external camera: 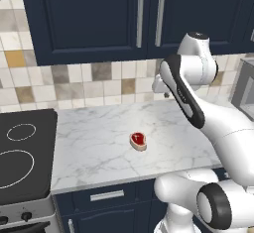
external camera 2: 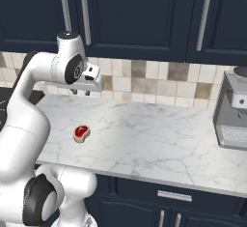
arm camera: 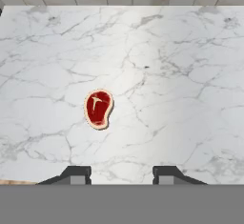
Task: Retrieve the tupperware from the cabinet, then place the raw meat into the tupperware to avoid contamination.
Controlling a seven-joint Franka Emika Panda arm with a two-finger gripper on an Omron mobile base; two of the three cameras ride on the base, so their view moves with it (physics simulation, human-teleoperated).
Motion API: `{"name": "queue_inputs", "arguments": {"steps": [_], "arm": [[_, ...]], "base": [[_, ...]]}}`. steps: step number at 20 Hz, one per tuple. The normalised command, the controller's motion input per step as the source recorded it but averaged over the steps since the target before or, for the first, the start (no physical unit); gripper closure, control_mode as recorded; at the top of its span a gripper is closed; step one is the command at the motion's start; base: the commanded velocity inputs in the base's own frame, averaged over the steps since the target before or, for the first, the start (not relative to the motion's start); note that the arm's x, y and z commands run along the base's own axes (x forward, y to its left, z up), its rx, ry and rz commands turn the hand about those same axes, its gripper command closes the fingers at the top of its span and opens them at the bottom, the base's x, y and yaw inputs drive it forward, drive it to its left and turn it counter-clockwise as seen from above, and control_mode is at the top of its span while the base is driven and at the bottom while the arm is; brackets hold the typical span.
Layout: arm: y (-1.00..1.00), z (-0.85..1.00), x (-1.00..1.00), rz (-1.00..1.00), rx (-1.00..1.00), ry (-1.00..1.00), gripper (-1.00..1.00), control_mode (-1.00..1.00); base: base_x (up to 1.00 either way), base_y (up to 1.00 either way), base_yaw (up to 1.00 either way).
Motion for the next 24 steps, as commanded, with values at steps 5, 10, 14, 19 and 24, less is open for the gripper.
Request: {"name": "queue_inputs", "arguments": {"steps": [5,10,14,19,24], "arm": [[-0.1,-0.02,0.05,0.0,0.0,0.03,-1.0,-1.0],[-0.04,0.0,-0.03,0.0,0.0,-0.01,-1.0,-1.0],[-0.03,0.0,-0.02,0.0,0.0,-0.01,-1.0,-1.0],[-0.05,0.0,0.0,0.0,0.0,0.0,-1.0,-1.0],[-0.01,0.0,0.03,0.03,-0.02,-0.01,-1.0,-1.0]], "base": [[0.0,0.0,0.0],[0.0,0.0,0.0],[0.0,0.0,0.0],[0.0,0.0,0.0],[0.0,0.0,0.0]]}}
